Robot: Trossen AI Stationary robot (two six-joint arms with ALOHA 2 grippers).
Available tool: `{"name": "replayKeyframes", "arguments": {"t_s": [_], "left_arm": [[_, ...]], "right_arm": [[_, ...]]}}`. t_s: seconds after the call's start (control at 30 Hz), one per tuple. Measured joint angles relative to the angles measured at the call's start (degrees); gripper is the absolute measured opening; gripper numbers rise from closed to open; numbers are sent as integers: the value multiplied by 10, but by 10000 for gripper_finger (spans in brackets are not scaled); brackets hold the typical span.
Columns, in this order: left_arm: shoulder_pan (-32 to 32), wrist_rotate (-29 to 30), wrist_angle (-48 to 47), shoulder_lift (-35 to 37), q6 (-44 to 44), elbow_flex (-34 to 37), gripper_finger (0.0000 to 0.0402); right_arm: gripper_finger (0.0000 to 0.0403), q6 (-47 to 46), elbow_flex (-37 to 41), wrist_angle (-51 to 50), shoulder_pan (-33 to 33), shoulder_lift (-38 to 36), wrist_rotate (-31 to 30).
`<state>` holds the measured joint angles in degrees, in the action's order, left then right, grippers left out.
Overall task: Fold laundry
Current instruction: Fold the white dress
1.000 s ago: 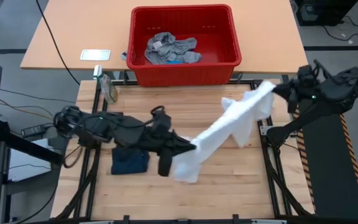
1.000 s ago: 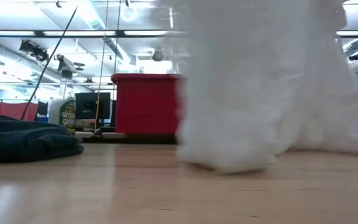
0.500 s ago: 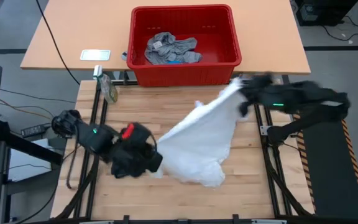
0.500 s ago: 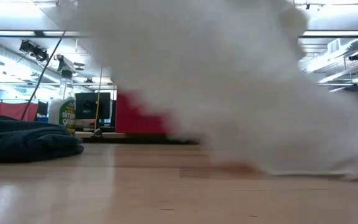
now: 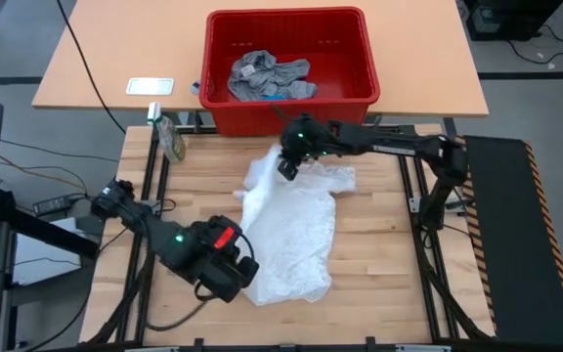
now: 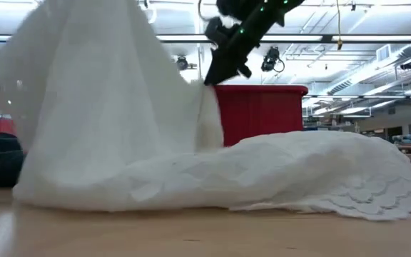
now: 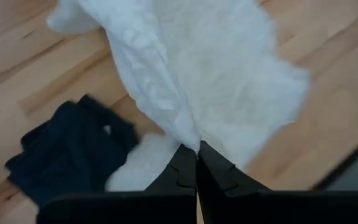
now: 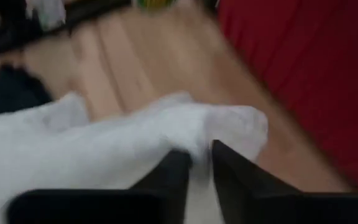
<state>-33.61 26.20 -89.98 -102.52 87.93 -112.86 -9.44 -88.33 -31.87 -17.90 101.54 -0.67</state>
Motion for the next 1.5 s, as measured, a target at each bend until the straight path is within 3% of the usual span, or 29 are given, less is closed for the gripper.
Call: {"name": "replayKeyframes", "arguments": {"t_s": [0.1,0.2,0.33,0.57,0.83,1.0,1.17,1.5], "left_arm": [[0,-17,0,-1,30,50,0],[0,-37,0,-1,67,103,0],[0,-93,-2,2,98,163,11],[0,-107,20,45,97,240,76],[0,-89,83,182,65,368,140],[-1,-97,177,272,58,464,152],[-16,-105,253,325,38,516,154],[-109,-124,281,327,26,532,168]], "right_arm": [[161,-15,-20,-61,-7,9,19],[217,-43,-20,-122,-4,-11,-15],[250,-81,-12,-193,15,-60,-22],[239,-175,102,-169,107,-170,-4],[218,-394,280,35,252,-244,-32],[200,-510,317,52,354,-222,-93],[189,-605,322,53,434,-180,-106],[186,-773,321,104,551,-98,-115]]}}
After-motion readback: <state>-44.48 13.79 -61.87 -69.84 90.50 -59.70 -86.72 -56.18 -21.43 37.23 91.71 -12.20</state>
